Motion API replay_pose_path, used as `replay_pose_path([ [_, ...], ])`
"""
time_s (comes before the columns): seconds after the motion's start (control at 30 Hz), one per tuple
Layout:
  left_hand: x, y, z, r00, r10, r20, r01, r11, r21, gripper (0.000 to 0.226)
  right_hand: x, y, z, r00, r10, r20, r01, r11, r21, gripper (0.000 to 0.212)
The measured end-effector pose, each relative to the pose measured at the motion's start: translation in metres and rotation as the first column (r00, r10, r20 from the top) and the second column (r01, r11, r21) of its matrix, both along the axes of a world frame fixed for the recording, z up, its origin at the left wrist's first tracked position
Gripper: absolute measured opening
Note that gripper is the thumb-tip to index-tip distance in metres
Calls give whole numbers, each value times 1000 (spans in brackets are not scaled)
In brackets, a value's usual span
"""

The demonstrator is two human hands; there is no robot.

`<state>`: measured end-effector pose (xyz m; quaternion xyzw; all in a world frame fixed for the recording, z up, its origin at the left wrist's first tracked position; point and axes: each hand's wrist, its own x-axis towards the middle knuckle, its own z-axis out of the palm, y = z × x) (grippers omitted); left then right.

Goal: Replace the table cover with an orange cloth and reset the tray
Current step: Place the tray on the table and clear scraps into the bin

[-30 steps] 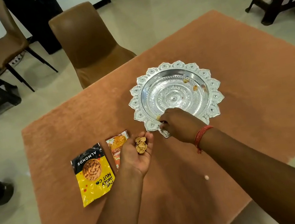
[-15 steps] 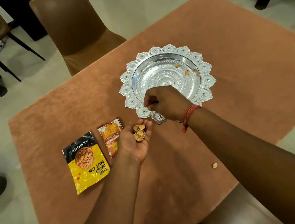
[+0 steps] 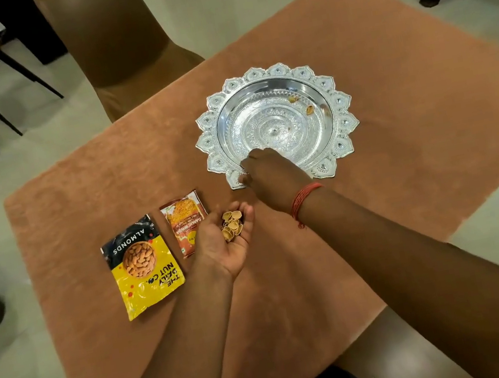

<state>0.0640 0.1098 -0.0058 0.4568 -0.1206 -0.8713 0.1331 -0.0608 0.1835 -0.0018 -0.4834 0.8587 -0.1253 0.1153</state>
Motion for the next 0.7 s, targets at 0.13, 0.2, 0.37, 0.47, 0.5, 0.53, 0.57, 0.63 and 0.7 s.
replay_pose_path([
  [0.13, 4, -4, -2, 1000, -8, 8, 9, 1000, -11, 36, 3, -4, 1, 953, -208, 221, 244, 958, -154, 12],
  [0.2, 4, -4, -1, 1000, -18, 12, 19, 999, -28, 35, 4, -5, 9, 946, -218, 241, 272, 937, -219, 28],
  [0.37, 0, -7, -3, 995, -83, -50, 80, 995, -58, 31, 32, -5, 37, 941, 68, 330, 22, 965, -260, 12],
  [0.47, 0, -8, -1, 998, -39, -58, 39, 999, -7, 36, 12, 5, 29, 967, -82, 243, 142, 960, -242, 20],
  [0.5, 1, -10, 0, 998, -28, -57, 28, 1000, 3, 37, -1, 10, 23, 974, -168, 154, 193, 967, -168, 27],
  [0.53, 3, -12, 1, 998, -26, -55, 26, 1000, 5, 35, -12, 17, 18, 974, -218, 62, 221, 974, -54, 34],
  [0.57, 4, -13, 2, 998, -26, -53, 26, 1000, 6, 33, -19, 23, 15, 973, -230, -2, 229, 971, 65, 37],
  [0.63, 5, -15, 3, 999, -32, -37, 32, 999, 2, 34, -20, 29, 10, 984, -176, -20, 177, 972, 156, 32],
  [0.7, 4, -14, 2, 999, -40, -28, 39, 999, -3, 37, -16, 30, 6, 990, -142, 17, 140, 986, 85, 17],
])
